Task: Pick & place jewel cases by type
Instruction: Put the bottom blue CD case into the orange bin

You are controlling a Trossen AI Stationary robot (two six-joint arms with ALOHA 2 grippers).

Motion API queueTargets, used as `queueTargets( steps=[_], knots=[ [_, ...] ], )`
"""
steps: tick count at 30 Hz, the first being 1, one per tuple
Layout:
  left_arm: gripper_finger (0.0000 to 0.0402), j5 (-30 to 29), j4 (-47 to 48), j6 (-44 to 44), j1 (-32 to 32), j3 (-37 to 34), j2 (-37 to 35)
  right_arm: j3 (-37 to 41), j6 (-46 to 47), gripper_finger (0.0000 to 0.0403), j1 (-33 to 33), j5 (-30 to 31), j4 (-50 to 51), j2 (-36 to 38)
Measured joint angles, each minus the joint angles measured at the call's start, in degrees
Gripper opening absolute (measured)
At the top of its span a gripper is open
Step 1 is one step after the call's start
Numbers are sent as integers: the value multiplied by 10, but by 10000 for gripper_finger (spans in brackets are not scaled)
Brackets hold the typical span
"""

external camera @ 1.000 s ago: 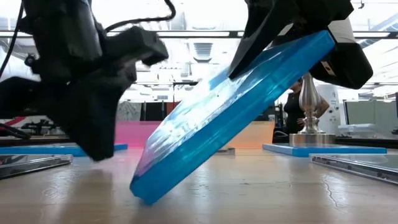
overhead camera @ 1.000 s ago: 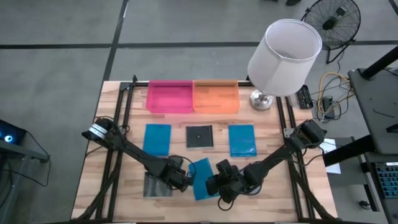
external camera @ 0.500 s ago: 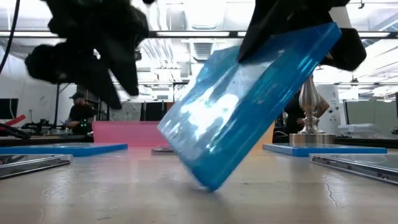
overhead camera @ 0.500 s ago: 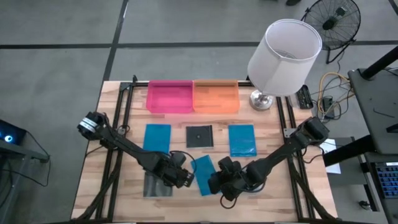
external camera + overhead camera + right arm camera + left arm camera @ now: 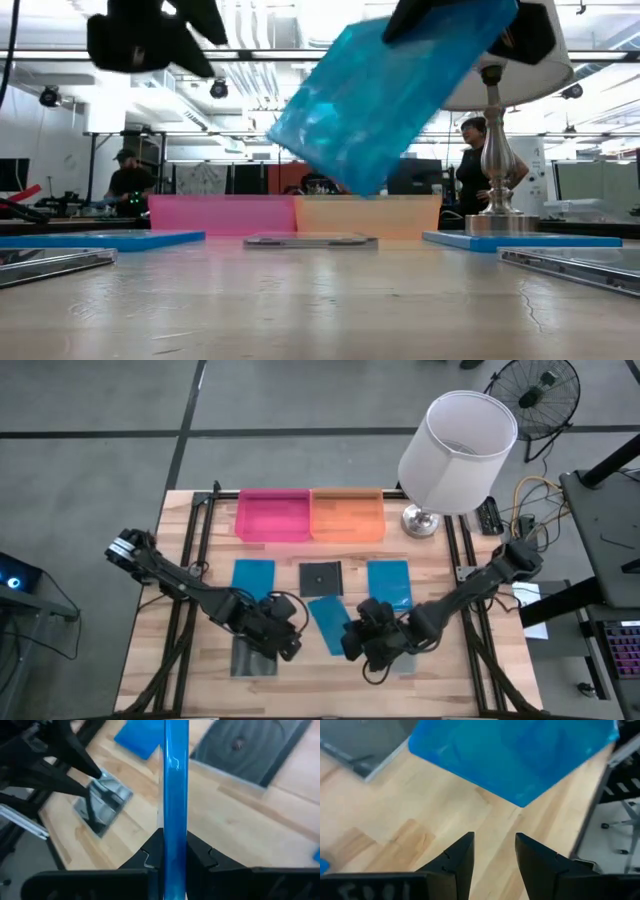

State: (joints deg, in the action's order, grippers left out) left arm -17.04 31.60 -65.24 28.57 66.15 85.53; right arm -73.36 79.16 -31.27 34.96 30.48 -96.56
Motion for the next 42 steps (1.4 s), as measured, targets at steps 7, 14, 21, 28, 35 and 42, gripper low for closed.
queueTargets(
  steps=[7, 14, 21, 28, 35, 42],
  knots=[
    [126, 0, 23, 67, 3, 0, -52, 0, -98, 30, 7, 11, 8, 61],
    [126, 0, 55, 76, 3, 0, -84, 0, -248, 30, 14, 13, 7, 145],
    [126, 0, 62, 77, 3, 0, -86, -1, -376, 29, 30, 13, 7, 225],
    [126, -9, 70, 79, 3, -22, -91, -11, -498, 29, 63, 13, 2, 274],
    [126, -4, 65, 81, 3, -74, -110, -91, -670, 29, 100, 13, 1, 260],
    [126, 5, 48, 79, 3, -143, -150, -198, -891, 29, 107, 13, 2, 216]
  ],
)
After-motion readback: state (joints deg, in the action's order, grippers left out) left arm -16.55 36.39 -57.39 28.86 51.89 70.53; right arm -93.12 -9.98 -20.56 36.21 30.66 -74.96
